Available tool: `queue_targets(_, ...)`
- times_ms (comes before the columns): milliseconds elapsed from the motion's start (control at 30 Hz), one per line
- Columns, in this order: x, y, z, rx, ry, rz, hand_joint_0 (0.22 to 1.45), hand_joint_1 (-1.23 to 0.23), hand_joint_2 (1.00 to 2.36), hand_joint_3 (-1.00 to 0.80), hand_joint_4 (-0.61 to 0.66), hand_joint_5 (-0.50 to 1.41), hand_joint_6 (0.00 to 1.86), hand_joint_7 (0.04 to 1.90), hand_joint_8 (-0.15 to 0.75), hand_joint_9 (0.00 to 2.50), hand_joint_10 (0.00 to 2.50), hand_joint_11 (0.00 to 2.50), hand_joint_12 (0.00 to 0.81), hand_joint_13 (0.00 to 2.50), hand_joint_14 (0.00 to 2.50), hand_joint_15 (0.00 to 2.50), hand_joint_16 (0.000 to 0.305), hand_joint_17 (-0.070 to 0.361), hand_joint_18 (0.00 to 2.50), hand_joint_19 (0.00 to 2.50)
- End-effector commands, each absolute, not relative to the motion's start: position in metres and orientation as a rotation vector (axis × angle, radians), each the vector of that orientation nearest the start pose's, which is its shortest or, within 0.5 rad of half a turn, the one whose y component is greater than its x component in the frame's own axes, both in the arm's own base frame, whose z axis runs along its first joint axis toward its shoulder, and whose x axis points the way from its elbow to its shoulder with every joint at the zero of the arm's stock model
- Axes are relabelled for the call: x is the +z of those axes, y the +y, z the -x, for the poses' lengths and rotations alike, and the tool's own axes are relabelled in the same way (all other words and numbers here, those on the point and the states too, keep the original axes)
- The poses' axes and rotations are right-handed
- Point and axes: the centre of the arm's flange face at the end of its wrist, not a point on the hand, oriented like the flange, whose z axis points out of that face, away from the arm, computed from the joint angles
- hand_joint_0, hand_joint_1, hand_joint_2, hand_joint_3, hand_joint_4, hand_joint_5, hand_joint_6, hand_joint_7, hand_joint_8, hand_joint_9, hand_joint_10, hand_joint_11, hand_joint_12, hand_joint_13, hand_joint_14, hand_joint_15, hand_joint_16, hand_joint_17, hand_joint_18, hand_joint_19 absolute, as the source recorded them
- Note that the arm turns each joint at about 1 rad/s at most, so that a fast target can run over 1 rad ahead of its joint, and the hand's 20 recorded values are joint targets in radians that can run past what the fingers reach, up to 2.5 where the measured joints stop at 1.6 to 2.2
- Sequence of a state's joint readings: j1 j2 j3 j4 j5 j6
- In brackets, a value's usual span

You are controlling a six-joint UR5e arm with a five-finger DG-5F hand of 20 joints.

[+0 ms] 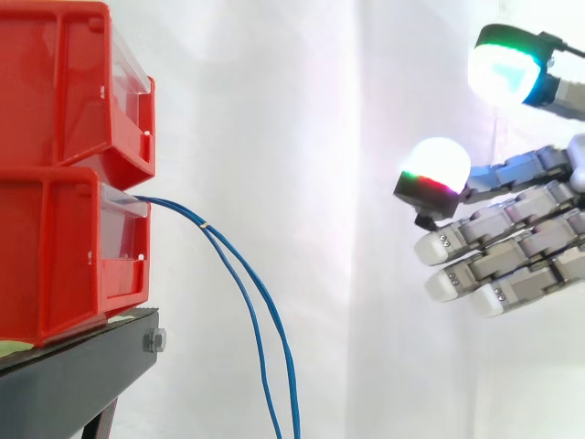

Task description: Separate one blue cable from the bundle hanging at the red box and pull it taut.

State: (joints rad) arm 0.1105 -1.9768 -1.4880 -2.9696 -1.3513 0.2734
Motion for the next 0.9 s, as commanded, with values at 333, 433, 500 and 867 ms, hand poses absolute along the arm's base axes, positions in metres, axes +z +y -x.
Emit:
queue_targets(333,0.274,-0.081,-0.66,1.185,1.034,-1.549,0.52,-0.54,1.0,-0.5,0.16,-0.25,0.5,0.82,0.277,0.24,0.0,0.14,0.331,0.27,0.0,0.02,0.042,0.095,0.24,0.01)
queue_targets(433,0.276,-0.081,-0.664,1.184,1.021,-1.544,0.51,-0.6,1.0,-0.5,0.16,-0.25,0.5,0.82,0.278,0.23,0.0,0.15,0.329,0.28,0.0,0.02,0.041,0.092,0.25,0.0)
queue_targets(500,0.272,-0.08,-0.669,1.176,1.014,-1.543,0.51,-0.65,1.0,-0.5,0.16,-0.25,0.5,0.83,0.277,0.23,0.0,0.16,0.326,0.28,0.0,0.01,0.04,0.09,0.26,0.0)
queue_targets(867,0.268,-0.074,-0.676,1.027,1.036,-1.446,0.49,-0.79,1.0,-0.5,0.17,-0.25,0.5,0.84,0.278,0.23,0.0,0.17,0.321,0.28,0.0,0.0,0.04,0.089,0.27,0.0)
